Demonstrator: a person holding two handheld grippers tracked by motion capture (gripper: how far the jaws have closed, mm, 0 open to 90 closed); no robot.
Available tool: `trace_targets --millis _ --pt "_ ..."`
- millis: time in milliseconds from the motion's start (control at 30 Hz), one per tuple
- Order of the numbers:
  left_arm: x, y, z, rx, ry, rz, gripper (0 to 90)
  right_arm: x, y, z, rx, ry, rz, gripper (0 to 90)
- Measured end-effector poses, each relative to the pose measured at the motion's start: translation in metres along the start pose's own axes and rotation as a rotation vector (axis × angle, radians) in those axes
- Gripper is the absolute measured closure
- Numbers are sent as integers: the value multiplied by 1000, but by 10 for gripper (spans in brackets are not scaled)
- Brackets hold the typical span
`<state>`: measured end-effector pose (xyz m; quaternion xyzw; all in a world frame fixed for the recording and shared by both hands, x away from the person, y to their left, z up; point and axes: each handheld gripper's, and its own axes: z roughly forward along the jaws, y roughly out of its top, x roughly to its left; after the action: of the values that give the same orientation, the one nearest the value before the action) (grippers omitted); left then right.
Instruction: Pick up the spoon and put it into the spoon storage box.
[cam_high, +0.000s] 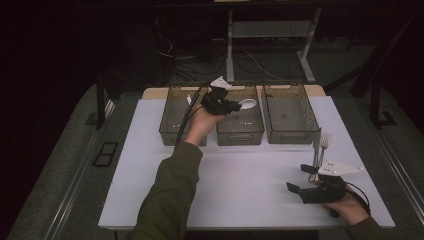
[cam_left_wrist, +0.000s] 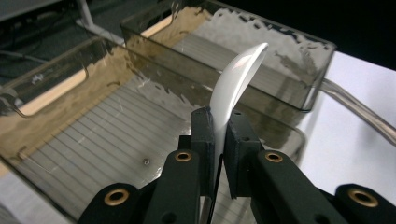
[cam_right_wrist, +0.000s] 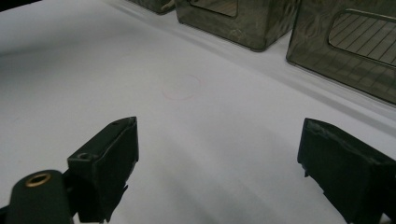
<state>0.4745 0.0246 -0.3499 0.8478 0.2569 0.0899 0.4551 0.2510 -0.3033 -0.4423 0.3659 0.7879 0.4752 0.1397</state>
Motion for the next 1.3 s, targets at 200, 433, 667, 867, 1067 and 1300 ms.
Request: trace_targets --millis 200,433,667,867,1067,1300 --pt "3 -4 23 60 37 -25 823 -1 0 -1 -4 0 -2 123" --pt "2 -8 38 133 70 -64 822 -1 0 -3 -11 1 4 124" --pt "-2 -11 49 212 74 -47 822 -1 0 -3 -14 -2 2 138" --pt "-5 -15 57 270 48 -37 819 -1 0 -4 -12 -3 -1 138" --pt "-3 -14 55 257 31 -55 769 -1 0 -4 -11 -3 1 138" --pt "-1 -13 50 209 26 -75 734 -1 0 -3 -13 -1 1 138"
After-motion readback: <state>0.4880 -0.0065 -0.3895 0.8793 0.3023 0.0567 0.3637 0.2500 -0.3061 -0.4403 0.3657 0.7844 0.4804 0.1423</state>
